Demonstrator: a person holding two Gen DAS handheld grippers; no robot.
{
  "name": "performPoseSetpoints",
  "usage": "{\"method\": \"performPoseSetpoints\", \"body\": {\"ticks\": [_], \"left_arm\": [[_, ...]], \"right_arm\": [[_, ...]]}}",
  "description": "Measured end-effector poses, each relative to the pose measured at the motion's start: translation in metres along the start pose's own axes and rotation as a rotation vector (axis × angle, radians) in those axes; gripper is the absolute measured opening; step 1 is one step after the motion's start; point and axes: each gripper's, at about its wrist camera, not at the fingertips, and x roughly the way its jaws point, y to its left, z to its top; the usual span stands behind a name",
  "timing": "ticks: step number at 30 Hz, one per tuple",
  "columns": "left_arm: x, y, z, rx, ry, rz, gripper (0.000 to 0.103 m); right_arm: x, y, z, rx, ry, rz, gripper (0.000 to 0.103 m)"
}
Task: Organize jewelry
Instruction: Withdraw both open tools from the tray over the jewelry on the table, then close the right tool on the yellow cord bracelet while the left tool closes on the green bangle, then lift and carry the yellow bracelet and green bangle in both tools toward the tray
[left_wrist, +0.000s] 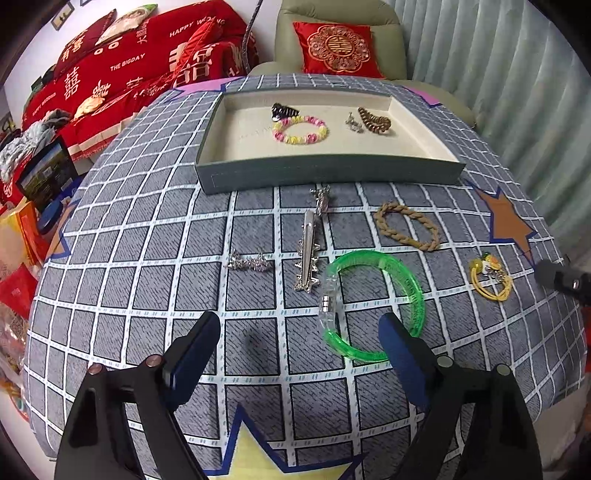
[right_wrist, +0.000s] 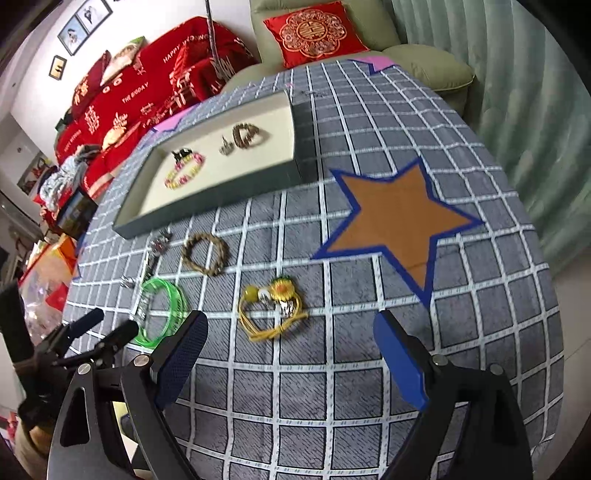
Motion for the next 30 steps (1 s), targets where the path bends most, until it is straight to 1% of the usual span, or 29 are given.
{"method": "performPoseSetpoints", "body": {"ticks": [1,2,4,6,7,8,10,11,12,13,15,17,18,19,20,21,22,23,24,26,30], "left_arm": [[0.001,0.000,-0.001,-0.005,0.003,0.002,0.087],[0.002,-0.001,-0.001,-0.006,0.007,0.001,0.085],[0.004,-0.002,-0.002,-0.007,0.012,0.000,0.085],[0.005,-0.004,-0.003,-0.001,0.008,0.003,0.082],[0.005,-0.005,-0.003,0.001,0.007,0.003,0.075],[0.006,-0.006,-0.003,0.005,0.010,0.003,0.073],[0.007,-0.007,-0.003,0.003,0.014,0.004,0.073],[0.008,-0.007,-0.004,0.003,0.014,0.005,0.072],[0.009,-0.008,-0.004,0.003,0.015,0.007,0.070],[0.009,-0.009,-0.004,0.003,0.018,0.007,0.065],[0.011,-0.010,-0.004,0.004,0.021,0.008,0.064],[0.011,-0.012,-0.004,0.009,0.019,0.014,0.064],[0.012,-0.012,-0.004,0.011,0.018,0.017,0.061],[0.012,-0.013,-0.005,0.015,0.019,0.019,0.049],[0.011,-0.014,-0.005,0.017,0.013,0.021,0.045],[0.011,-0.014,-0.005,0.019,0.014,0.023,0.045],[0.011,-0.014,-0.005,0.020,0.013,0.018,0.039],[0.011,-0.014,-0.004,0.022,0.009,0.016,0.026],[0.011,-0.014,-0.004,0.026,0.009,0.016,0.022],[0.011,-0.013,-0.004,0.021,0.009,0.005,0.021],[0.006,-0.007,-0.008,-0.004,-0.001,-0.039,0.021]], "right_arm": [[0.002,0.001,-0.001,0.003,0.005,0.001,0.089],[0.005,0.001,-0.003,0.007,0.009,0.003,0.086],[0.011,0.002,-0.005,0.015,0.021,0.002,0.077],[0.017,0.003,-0.007,0.024,0.033,0.000,0.074],[0.020,0.003,-0.007,0.028,0.037,-0.003,0.072],[0.022,0.004,-0.008,0.031,0.039,-0.006,0.071],[0.027,0.006,-0.009,0.036,0.042,-0.014,0.064],[0.029,0.007,-0.010,0.040,0.044,-0.018,0.064],[0.029,0.008,-0.010,0.038,0.037,-0.029,0.063],[0.030,0.011,-0.010,0.031,0.031,-0.042,0.060],[0.033,0.016,-0.010,0.017,0.024,-0.062,0.058],[0.035,0.021,-0.010,-0.005,0.020,-0.087,0.051],[0.036,0.025,-0.011,-0.025,0.019,-0.109,0.043],[0.036,0.027,-0.012,-0.037,0.018,-0.124,0.033],[0.036,0.029,-0.013,-0.047,0.017,-0.138,0.030],[0.036,0.029,-0.014,-0.050,0.016,-0.143,0.024],[0.035,0.028,-0.015,-0.048,0.014,-0.144,0.018],[0.035,0.025,-0.015,-0.041,0.012,-0.141,0.015],[0.034,0.022,-0.016,-0.030,0.010,-0.136,0.010],[0.032,0.016,-0.017,-0.005,0.009,-0.114,0.008],[0.023,0.007,-0.017,0.020,-0.010,-0.081,0.008]]}}
